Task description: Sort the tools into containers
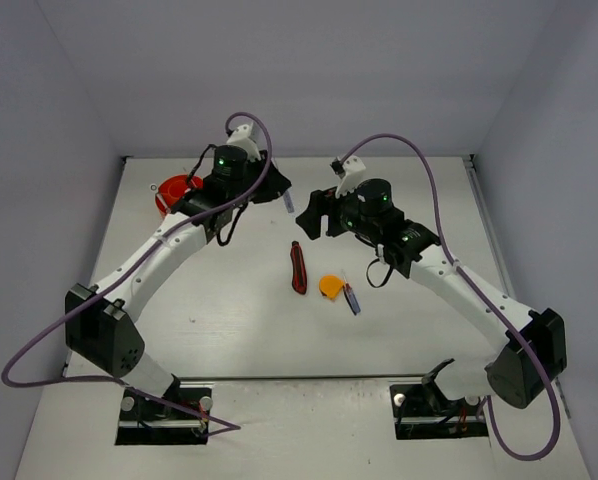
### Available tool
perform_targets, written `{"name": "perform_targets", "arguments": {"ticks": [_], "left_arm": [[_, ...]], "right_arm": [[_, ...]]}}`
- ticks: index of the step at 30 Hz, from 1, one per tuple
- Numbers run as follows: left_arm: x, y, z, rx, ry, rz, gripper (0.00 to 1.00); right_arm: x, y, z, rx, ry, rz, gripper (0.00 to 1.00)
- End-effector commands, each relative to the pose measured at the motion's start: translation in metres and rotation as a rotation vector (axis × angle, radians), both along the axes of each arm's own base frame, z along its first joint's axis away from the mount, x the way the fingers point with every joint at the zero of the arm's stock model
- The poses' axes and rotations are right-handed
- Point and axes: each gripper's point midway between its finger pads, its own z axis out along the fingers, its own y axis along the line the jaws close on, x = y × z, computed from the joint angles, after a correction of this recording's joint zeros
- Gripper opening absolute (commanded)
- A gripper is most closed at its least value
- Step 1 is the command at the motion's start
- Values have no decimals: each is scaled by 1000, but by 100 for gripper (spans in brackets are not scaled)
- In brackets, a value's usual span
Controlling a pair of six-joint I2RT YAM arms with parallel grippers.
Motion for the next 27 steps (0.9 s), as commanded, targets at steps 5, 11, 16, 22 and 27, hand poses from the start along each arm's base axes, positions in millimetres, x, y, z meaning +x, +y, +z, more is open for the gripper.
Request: {"name": "perform_targets", "arguments": {"ticks": [5,11,16,22,27], "left_arm": [[100,149,27,181,-196,426,0],[157,211,10,267,-224,562,0],[193,240,-13,324,-192,613,0],[215,251,-42,352,-154,625,0],[205,254,-70,393,-75,618,0]], "right_arm": [[-9,-39,19,35,-70,-108,74],[-19,-67,12,31,-46,-168,74],[-26,-80,4,18,-14,-200,75],[-33,-89,-1,26,9,-237,75],[-37,-96,-4,24,30,-266,75]]}}
